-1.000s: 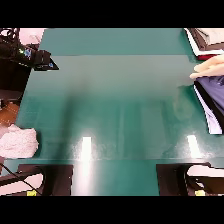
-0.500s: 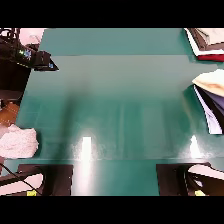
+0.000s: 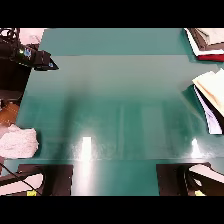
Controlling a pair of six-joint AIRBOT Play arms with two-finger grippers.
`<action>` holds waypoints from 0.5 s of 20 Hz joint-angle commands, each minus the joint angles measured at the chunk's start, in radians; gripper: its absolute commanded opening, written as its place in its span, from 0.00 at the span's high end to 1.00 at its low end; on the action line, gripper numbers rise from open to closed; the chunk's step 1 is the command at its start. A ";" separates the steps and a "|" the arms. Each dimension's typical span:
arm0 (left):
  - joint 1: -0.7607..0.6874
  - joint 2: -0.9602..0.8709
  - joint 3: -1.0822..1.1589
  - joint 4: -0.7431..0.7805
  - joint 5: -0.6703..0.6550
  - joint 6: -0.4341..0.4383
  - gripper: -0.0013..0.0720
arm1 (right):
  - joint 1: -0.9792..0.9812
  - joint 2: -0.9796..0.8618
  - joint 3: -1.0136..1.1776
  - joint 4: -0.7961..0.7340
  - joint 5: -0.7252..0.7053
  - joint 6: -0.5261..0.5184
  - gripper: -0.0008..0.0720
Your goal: Fold the shirts.
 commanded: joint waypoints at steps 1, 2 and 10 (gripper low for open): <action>0.000 0.001 0.000 0.000 0.015 0.002 0.95 | 0.172 0.042 -0.020 0.111 0.001 0.004 0.28; 0.000 0.001 0.000 -0.001 0.024 0.002 0.95 | 0.245 0.055 -0.020 0.108 0.000 0.004 0.28; 0.000 0.001 0.000 0.000 0.075 0.002 0.95 | 0.779 0.093 -0.020 0.091 -0.009 0.004 0.96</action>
